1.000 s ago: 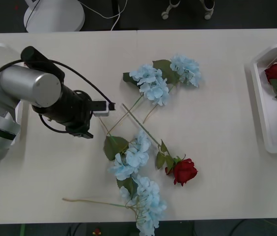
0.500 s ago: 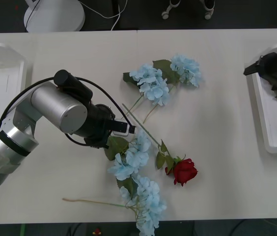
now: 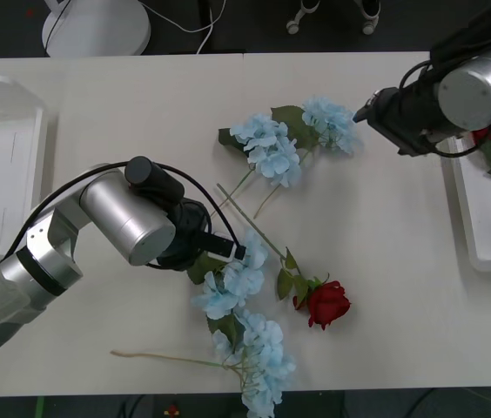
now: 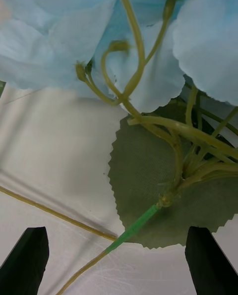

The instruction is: Put the red flowers into the right box and the blue flowers into the left box

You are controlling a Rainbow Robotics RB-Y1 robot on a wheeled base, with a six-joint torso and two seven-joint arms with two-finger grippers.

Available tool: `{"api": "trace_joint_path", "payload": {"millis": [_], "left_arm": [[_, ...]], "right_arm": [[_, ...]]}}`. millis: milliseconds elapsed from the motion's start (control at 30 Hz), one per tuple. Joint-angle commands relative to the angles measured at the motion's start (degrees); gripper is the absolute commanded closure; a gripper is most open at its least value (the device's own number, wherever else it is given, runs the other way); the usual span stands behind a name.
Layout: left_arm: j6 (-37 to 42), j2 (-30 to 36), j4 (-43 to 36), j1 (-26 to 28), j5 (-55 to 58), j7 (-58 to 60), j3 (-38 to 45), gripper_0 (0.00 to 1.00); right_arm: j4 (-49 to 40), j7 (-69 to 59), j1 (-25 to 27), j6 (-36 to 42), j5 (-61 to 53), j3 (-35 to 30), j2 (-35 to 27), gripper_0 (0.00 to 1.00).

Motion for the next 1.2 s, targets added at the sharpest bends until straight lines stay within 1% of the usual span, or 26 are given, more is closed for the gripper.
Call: {"api": "trace_joint_path", "payload": {"millis": [33, 133, 267, 300, 333, 367, 400, 433, 467, 633, 833, 1033, 1200], "left_arm": [[-1.3, 0.4, -1.1, -1.6, -2.2, -0.2, -2.0, 0.22], [-1.7, -0.9, 0.8, -1.6, -2.8, -0.2, -2.1, 0.22], [-3.3, -2.4, 3.4, -1.6, -3.8, -0.2, -2.3, 0.23], [-3.6, -2.8, 4.0, -1.6, -4.1, -0.2, -2.3, 0.25], [-3.9, -3.2, 4.6, -1.6, -4.9, -0.2, -2.7, 0.32], [-4.1, -3.4, 4.7, -1.6, -5.3, -0.2, -2.9, 0.43], [-4.1, -3.5, 4.8, -1.6, -5.8, -0.2, -3.0, 0.58], [-4.1, -3.6, 4.8, -1.6, -6.0, -0.2, -3.1, 0.85], [-4.1, -3.5, 4.8, -1.6, -6.0, -0.2, -3.1, 0.99], [-4.1, -3.1, 4.6, -1.9, -4.7, -0.2, -3.2, 1.00], [-2.9, -0.9, 1.5, -1.9, -1.8, -0.2, -1.1, 1.00], [2.6, 3.0, -5.3, -1.5, 5.7, -0.2, 7.2, 1.00], [6.3, 4.6, -8.8, -0.1, 12.1, -0.2, 18.8, 1.00]], "right_arm": [[4.2, -0.2, -5.6, -0.8, 3.8, 3.1, 6.1, 0.00], [8.0, -0.4, -6.5, -0.9, 7.5, 3.3, 10.2, 0.00], [11.0, -0.3, -6.7, -1.8, 10.5, 3.3, 13.4, 0.00], [11.6, -0.4, -6.7, -2.0, 10.8, 3.3, 14.0, 0.00], [12.4, -0.3, -6.7, -2.4, 11.5, 3.3, 14.9, 0.00], [12.9, -0.2, -6.6, -2.4, 11.9, 3.3, 15.2, 0.00], [13.2, -0.2, -6.6, -2.4, 12.2, 3.3, 15.6, 0.00], [13.8, -0.2, -6.7, -2.4, 12.6, 3.3, 16.1, 0.00], [14.0, -0.2, -6.6, -2.4, 12.9, 3.3, 16.5, 0.00], [17.9, -0.1, -6.7, -4.3, 15.5, 3.3, 19.2, 0.00], [22.4, 0.0, -7.4, -7.2, 17.6, 3.2, 22.1, 0.00], [26.9, 0.3, -9.4, -8.9, 18.0, 3.3, 24.3, 0.00], [30.8, 0.1, -10.5, -11.1, 18.4, 3.3, 25.9, 0.00]]}}
